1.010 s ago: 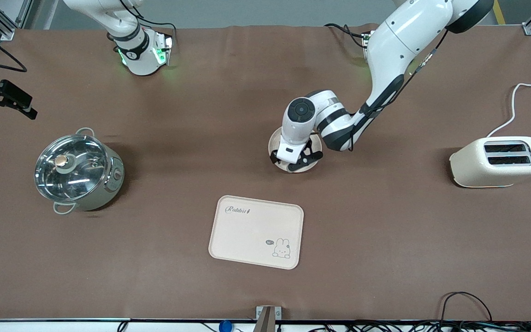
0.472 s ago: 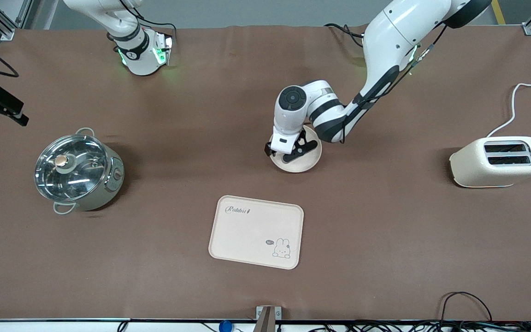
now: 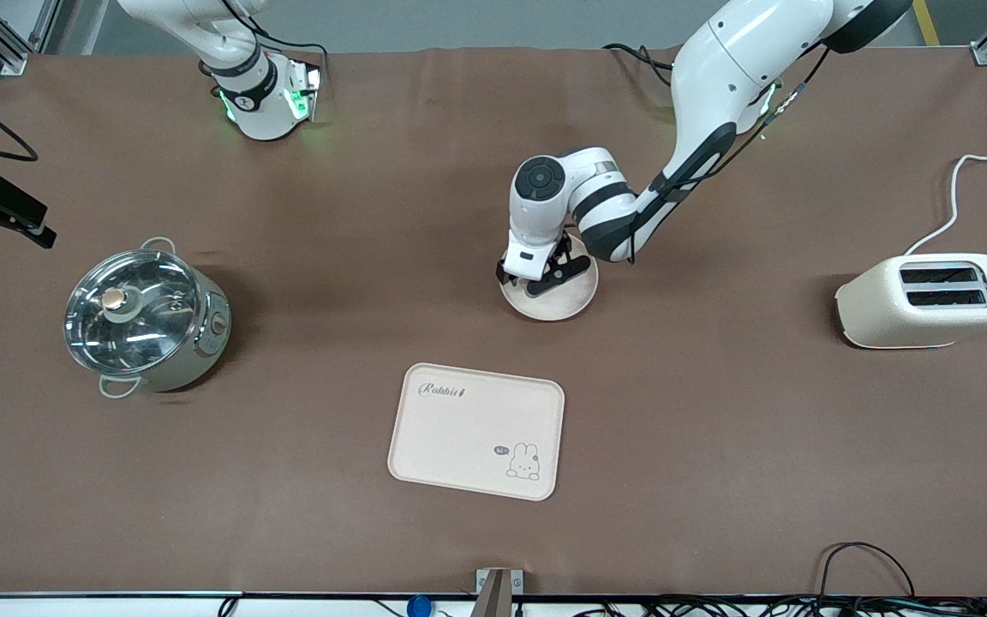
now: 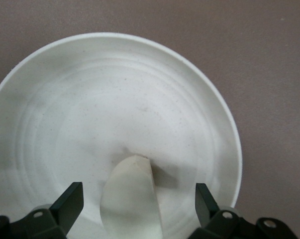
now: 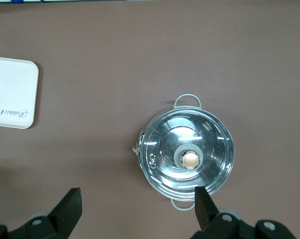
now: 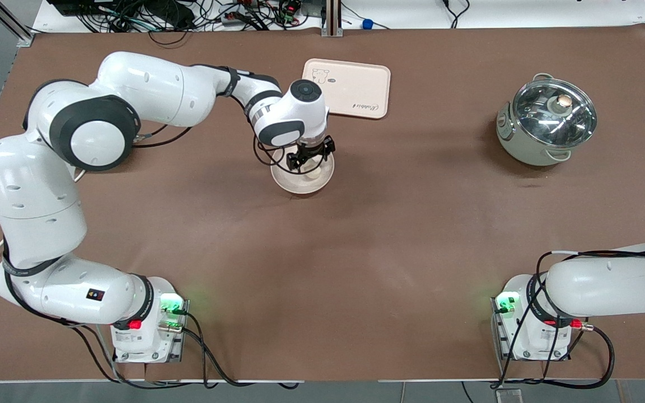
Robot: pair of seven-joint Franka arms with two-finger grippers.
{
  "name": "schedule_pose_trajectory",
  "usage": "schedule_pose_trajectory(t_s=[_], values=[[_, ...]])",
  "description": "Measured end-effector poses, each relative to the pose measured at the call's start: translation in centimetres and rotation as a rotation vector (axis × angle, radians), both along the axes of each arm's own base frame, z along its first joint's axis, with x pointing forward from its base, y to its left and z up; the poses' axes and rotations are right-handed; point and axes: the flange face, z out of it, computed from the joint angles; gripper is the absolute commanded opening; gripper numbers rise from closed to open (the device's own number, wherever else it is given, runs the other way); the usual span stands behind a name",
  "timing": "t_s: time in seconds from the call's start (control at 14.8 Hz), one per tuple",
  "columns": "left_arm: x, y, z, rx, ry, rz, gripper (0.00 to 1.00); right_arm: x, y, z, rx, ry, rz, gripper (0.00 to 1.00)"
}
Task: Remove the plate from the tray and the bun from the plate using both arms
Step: 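Lift the bun and carry it toward the toaster with the left gripper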
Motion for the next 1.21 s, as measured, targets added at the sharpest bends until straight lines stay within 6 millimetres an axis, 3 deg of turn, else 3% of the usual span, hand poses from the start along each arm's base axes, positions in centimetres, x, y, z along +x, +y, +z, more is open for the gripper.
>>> schedule_pose_trajectory(t_s=[0.07, 0.13, 0.81, 1.01, 1.15, 1.21], values=[[-0.1, 0.1, -0.2, 0.000, -0.004, 0.004, 0.50, 0.0, 0.0, 0.0, 0.000, -0.001, 0.000, 1.00], [-0.2, 0.1, -0.2, 0.001, -0.004, 0.005, 0.40, 0.0, 0.0, 0.1, 0.000, -0.001, 0.000, 1.00], [0.4, 0.2, 0.3, 0.011, -0.011, 0.006, 0.39, 0.0, 0.0, 0.0, 0.000, 0.004, 0.001, 1.00], [3.7, 1.8, 2.6, 0.057, -0.031, 0.020, 0.39, 0.0, 0.1, -0.1, 0.000, 0.007, 0.001, 1.00], [7.0, 4.6, 4.0, 0.058, -0.048, 0.029, 0.39, 0.0, 0.1, -0.1, 0.000, 0.010, 0.003, 1.00], [9.1, 6.9, 4.6, 0.058, -0.050, 0.021, 0.39, 0.0, 0.2, -0.1, 0.000, 0.010, 0.004, 1.00]])
